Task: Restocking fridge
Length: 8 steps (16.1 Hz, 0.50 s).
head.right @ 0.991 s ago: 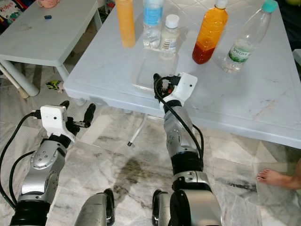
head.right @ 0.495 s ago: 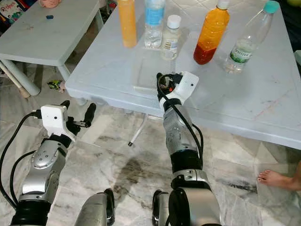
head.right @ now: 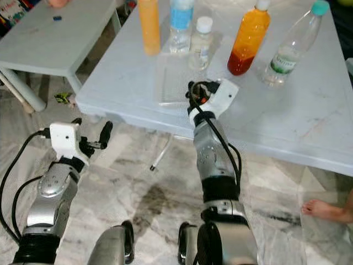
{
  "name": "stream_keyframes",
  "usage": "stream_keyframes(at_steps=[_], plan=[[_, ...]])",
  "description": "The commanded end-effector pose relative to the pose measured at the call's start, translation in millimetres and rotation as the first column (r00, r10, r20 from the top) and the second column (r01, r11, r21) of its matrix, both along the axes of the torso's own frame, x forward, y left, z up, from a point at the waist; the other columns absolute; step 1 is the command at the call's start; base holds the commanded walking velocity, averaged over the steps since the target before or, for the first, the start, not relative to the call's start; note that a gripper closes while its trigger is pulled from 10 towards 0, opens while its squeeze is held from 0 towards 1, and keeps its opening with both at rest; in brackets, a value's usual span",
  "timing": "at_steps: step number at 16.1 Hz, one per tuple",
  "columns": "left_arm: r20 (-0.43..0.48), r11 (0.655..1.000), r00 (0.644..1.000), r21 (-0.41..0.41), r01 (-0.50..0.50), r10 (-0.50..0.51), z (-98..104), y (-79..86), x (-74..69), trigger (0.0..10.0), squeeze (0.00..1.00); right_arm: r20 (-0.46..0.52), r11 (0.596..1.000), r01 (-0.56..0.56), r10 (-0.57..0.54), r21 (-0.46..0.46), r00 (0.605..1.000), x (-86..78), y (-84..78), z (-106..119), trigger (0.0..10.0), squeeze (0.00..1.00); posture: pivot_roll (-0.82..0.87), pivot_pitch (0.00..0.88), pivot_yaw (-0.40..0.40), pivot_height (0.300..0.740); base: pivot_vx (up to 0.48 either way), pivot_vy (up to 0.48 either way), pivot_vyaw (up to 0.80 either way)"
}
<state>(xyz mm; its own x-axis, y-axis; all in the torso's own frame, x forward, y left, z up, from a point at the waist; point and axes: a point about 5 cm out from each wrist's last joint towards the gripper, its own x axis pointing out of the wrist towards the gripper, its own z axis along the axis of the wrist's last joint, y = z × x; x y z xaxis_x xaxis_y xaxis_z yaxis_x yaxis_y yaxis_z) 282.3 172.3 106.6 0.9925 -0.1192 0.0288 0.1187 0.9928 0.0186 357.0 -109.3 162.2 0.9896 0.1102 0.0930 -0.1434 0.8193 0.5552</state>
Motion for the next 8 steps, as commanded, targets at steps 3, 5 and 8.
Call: stream_keyframes(at_steps=[3,5,8], plan=[[-0.037,1.0,0.999,0.008,-0.027,0.027,-5.7,-6.4,-2.8,10.0,0.0,-0.016,0.999,0.006,-0.006,-0.032,1.0,-9.8,-0.1,0.0,0.0,0.0,0.04,0.196,0.001,0.74,0.0,0.0,0.0],[-0.047,0.999,0.998,0.014,-0.029,0.03,-8.0,-8.0,0.0,10.0,0.0,0.032,0.994,-0.004,0.008,-0.109,0.999,-23.4,-2.9,3.5,10.0,0.0,0.04,0.195,-0.002,0.74,0.0,0.0,0.0],[-0.047,0.999,0.998,0.013,-0.035,0.035,-7.7,-6.7,0.2,10.0,0.0,0.043,0.968,-0.077,0.089,-0.238,0.995,-49.7,-4.5,-9.9,10.0,0.0,0.03,0.193,-0.01,0.74,0.0,0.0,0.0]])
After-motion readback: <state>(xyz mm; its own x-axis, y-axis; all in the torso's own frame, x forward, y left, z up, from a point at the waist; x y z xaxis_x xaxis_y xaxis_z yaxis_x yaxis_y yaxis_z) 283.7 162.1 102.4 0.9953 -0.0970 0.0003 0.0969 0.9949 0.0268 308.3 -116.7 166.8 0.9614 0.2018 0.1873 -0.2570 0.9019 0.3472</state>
